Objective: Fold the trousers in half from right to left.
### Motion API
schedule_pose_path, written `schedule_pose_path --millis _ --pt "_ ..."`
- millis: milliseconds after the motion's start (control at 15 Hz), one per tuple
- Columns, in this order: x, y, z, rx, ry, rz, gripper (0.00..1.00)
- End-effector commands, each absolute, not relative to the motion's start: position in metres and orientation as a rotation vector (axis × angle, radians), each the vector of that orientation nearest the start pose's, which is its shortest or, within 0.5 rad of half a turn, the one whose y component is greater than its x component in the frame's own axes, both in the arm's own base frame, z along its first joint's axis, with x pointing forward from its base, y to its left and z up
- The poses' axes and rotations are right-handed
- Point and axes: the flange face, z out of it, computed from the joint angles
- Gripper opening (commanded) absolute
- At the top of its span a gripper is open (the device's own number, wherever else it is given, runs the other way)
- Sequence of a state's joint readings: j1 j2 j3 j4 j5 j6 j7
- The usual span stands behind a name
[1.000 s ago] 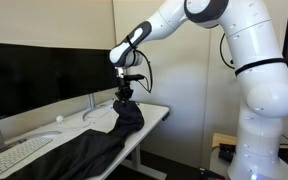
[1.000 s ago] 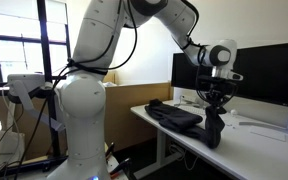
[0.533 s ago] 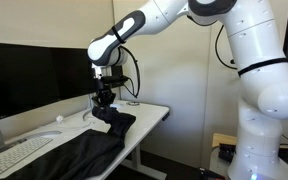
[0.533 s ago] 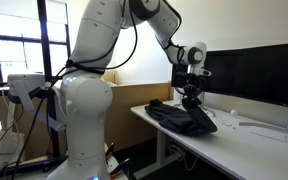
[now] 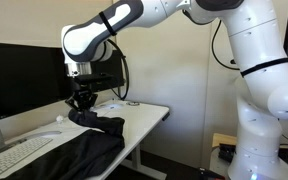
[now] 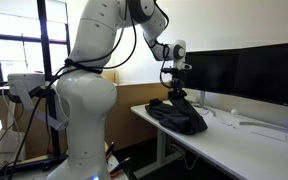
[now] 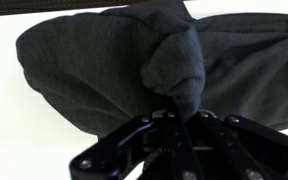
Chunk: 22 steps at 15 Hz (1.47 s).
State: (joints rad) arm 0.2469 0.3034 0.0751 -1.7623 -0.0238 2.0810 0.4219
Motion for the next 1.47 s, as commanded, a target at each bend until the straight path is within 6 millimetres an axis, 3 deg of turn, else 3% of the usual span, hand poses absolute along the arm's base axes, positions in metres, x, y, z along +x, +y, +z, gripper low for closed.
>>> schedule_pose_path --millis 0,267,533,867,1400 --pt "0.603 0.239 0.405 -3.164 0.114 -0.044 0.05" --pt "0.604 0.287 0.404 -3.176 0.038 -0.052 0.05" --pt "0.615 0.324 0.389 -3.192 -0.034 -0.014 0.05" --pt "0.627 0.359 0.36 -3.212 -0.099 0.068 0.05" --pt "0.638 0.402 0.331 -3.236 -0.169 0.163 0.04"
